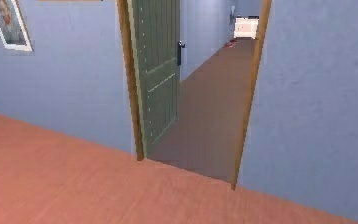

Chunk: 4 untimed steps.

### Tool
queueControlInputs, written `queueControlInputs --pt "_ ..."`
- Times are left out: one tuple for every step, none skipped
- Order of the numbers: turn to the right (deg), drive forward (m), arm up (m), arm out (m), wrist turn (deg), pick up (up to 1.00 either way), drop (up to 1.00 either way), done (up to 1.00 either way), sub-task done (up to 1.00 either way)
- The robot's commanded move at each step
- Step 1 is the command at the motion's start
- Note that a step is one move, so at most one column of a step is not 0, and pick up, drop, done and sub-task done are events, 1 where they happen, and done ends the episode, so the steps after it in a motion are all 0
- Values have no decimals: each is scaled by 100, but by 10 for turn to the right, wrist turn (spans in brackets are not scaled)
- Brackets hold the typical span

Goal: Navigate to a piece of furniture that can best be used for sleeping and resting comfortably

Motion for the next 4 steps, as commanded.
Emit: queueControlInputs --pt "0 95 0 0 0 0 0 0 0" --pt "210 0 0 0 0 0 0 0 0" --pt "0 70 0 0 0 0 0 0 0" --pt "30 0 0 0 0 0 0 0 0"
